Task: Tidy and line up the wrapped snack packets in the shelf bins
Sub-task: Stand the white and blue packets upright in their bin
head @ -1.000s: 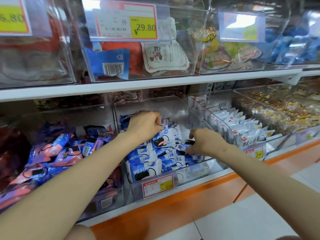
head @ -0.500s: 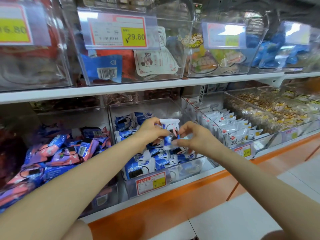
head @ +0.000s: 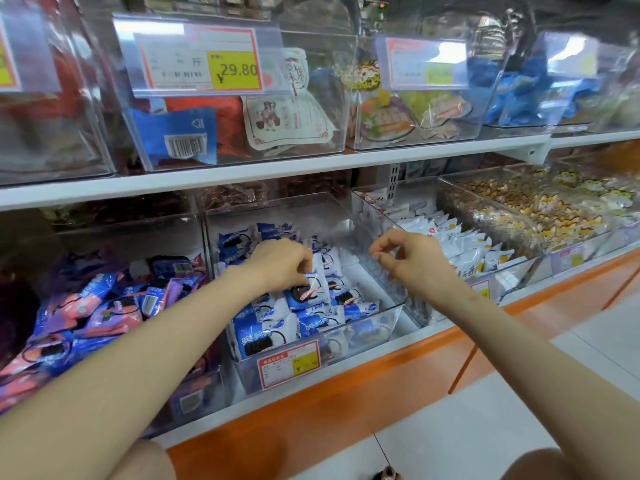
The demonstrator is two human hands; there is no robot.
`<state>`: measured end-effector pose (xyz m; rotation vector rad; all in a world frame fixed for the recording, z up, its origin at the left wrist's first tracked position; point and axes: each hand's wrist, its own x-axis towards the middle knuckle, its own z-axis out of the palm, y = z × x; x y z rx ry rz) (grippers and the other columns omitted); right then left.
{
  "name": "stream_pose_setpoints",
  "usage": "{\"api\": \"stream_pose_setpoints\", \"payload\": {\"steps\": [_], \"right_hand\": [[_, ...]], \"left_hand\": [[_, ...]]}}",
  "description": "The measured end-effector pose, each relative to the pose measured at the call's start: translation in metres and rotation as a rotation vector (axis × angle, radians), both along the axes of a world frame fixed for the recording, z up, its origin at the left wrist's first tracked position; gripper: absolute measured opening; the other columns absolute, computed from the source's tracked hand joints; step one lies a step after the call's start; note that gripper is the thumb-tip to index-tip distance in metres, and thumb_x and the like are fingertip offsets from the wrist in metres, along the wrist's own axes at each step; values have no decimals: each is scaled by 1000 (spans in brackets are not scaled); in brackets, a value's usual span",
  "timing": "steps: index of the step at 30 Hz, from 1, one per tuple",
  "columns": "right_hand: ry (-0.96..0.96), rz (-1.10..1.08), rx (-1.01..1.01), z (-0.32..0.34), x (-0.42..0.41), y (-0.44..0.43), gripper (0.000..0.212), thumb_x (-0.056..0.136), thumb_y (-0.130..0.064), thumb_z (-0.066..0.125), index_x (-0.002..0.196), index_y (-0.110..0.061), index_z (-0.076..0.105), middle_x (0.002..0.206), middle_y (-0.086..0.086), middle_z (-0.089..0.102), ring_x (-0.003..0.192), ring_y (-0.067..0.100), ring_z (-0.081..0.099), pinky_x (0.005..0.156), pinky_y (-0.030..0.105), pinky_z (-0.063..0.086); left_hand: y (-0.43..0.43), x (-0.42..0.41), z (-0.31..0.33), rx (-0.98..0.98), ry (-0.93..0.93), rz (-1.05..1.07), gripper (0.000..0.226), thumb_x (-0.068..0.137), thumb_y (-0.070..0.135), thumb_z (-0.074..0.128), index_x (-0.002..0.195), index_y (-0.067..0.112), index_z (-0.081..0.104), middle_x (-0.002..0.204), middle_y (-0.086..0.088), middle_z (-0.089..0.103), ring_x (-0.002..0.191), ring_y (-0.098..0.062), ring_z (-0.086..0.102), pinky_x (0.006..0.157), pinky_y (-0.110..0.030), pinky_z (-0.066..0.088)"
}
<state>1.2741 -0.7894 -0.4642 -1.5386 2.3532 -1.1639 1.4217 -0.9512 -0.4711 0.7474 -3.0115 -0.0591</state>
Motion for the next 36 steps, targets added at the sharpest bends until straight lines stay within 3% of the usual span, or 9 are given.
{"api": "stream_pose_setpoints", "payload": {"steps": [4, 12, 15, 19, 23, 26, 29, 33, 36], "right_hand": [[1, 11, -11, -1, -2, -1, 11, 89, -12, 61, 82, -20, 63, 77, -4, 62, 57, 19, 61, 63, 25, 48], [42, 46, -23, -8, -11, 0, 11, 88, -13, 62, 82, -23, 63, 74, -10, 61, 60, 2, 53, 61, 21, 44], [41, 16, -42, -10, -20, 1, 13, 88, -15, 62, 81, -26, 62, 75, -11, 61, 61, 4, 54, 66, 28, 48], [108, -39, -112, -8, -29, 0, 10, 88, -16, 61, 87, -26, 64, 85, -11, 61, 65, 3, 52, 62, 24, 42], [154, -35, -70, -13, -33, -2, 10, 87, -18, 60, 93, -25, 65, 92, -9, 62, 72, 10, 53, 67, 25, 43], [175, -38, -32, -17, -38, 3, 13, 88, -19, 60, 98, -22, 67, 94, -9, 63, 73, 10, 52, 69, 27, 45], [155, -33, -62, -15, -41, 6, 13, 89, -17, 59, 98, -21, 68, 92, -9, 63, 68, 8, 52, 70, 29, 47], [106, 0, -52, -14, -40, 7, 13, 89, -16, 59, 98, -20, 67, 89, -11, 60, 66, 3, 50, 71, 29, 48], [74, 5, -45, -14, -39, 10, 12, 90, -15, 59, 98, -20, 67, 87, -11, 59, 70, 9, 55, 72, 29, 49]], "left_hand": [[5, 0, -5, -85, -78, -8, 41, 76, 53, 68, 95, 23, 48, 89, 9, 52, 84, -15, 50, 64, -29, 28], [7, -5, -15, -253, -106, 44, 49, 79, 48, 67, 112, 18, 47, 115, 0, 56, 108, -21, 52, 85, -35, 35], [6, -6, -5, -199, -58, 48, 50, 76, 53, 68, 109, 20, 50, 110, 2, 54, 105, -19, 51, 82, -33, 37], [1, -40, 10, 5, 123, -56, 36, 83, 44, 65, 105, 17, 54, 105, 1, 57, 94, -17, 53, 75, -30, 42], [-8, -99, -4, 55, -175, -85, 34, 83, 31, 68, 108, 12, 57, 109, -6, 61, 93, -22, 55, 81, -34, 47], [-21, -125, -20, 93, -412, -15, 34, 81, 30, 72, 103, 6, 61, 100, -5, 61, 85, -23, 54, 79, -35, 48], [-28, -130, -28, 170, -549, 53, 35, 77, 30, 76, 99, 8, 63, 111, -8, 62, 99, -28, 57, 86, -38, 49], [-45, -129, -41, 253, -592, 120, 32, 66, 29, 84, 81, 11, 62, 111, -13, 61, 105, -37, 59, 92, -51, 49], [-46, -122, -42, 322, -554, 114, 43, 68, 28, 83, 99, 7, 62, 105, -5, 57, 97, -29, 57, 86, -41, 49]]}}
